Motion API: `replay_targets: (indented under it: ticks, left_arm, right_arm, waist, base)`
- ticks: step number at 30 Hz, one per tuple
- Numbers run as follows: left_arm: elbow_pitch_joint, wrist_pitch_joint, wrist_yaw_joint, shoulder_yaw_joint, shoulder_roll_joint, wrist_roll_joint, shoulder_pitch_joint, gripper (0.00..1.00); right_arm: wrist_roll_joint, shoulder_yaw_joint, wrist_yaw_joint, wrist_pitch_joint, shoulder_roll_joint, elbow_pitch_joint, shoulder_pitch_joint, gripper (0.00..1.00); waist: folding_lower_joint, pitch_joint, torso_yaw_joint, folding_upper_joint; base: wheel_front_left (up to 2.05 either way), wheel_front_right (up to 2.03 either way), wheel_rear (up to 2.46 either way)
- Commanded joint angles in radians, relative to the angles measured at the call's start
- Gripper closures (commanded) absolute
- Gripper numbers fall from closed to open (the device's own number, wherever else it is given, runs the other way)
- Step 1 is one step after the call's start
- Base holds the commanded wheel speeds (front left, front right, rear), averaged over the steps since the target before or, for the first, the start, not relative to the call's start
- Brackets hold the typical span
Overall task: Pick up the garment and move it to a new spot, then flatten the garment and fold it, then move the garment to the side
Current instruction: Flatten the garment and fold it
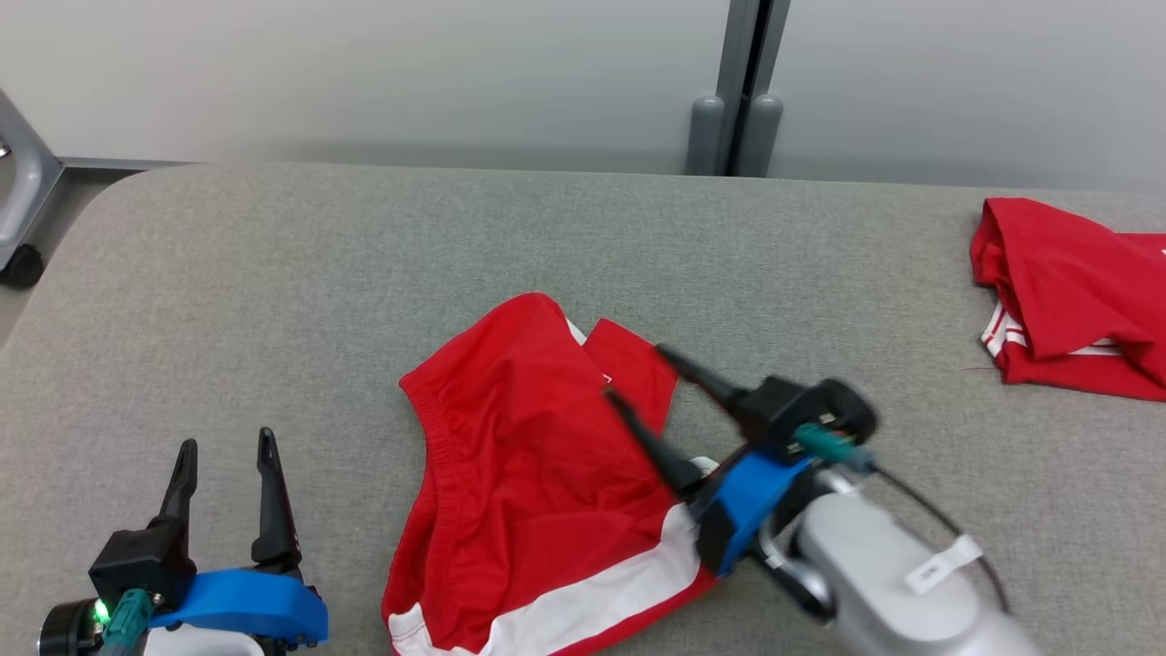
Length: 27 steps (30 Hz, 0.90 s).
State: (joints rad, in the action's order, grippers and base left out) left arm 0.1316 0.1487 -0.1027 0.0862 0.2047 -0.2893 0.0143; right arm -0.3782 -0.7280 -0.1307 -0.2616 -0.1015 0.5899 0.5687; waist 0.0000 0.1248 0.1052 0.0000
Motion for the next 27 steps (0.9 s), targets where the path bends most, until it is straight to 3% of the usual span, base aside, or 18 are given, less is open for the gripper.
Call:
replay_targets:
  ticks: [1,7,16,21,24,27]
  left_arm:
    - [-0.005,0.003,-0.004,0.002,0.003,-0.001,-0.014,0.00]
    - [-0.026,-0.004,-0.014,0.008,0.001,0.000,-0.025,0.00]
    - [-0.029,0.002,-0.018,0.015,-0.003,-0.009,-0.018,0.00]
    - [-0.021,0.006,-0.016,0.020,-0.003,-0.014,-0.005,0.00]
    - [-0.017,0.010,-0.016,0.023,-0.003,-0.017,-0.001,0.00]
    - [-0.014,0.014,-0.021,0.019,-0.001,-0.019,-0.006,0.00]
  right_arm:
    - [0.019,0.034,0.000,-0.004,-0.028,-0.005,0.007,0.00]
    - [0.022,0.120,0.000,0.107,-0.123,-0.046,-0.043,0.00]
    - [-0.099,0.038,0.000,0.316,-0.235,-0.206,-0.165,0.00]
    - [-0.136,-0.003,0.000,0.378,-0.252,-0.211,-0.199,0.00]
    - [-0.122,-0.027,0.000,0.396,-0.259,-0.190,-0.199,1.00]
    - [-0.124,-0.003,0.000,0.360,-0.250,-0.187,-0.201,1.00]
  waist:
    - [0.0000,-0.004,-0.008,0.0000]
    - [0.0000,-0.003,-0.018,0.0000]
    - [0.0000,0.012,-0.013,0.0000]
    - [0.0000,0.020,-0.003,0.0000]
    - [0.0000,0.021,0.002,0.0000]
    - [0.0000,0.019,-0.006,0.0000]
  base:
    - [0.00,0.00,0.00]
    - [0.00,0.00,0.00]
    - [0.00,0.00,0.00]
    - [0.00,0.00,0.00]
    - [0.00,0.00,0.00]
    - [0.00,0.00,0.00]
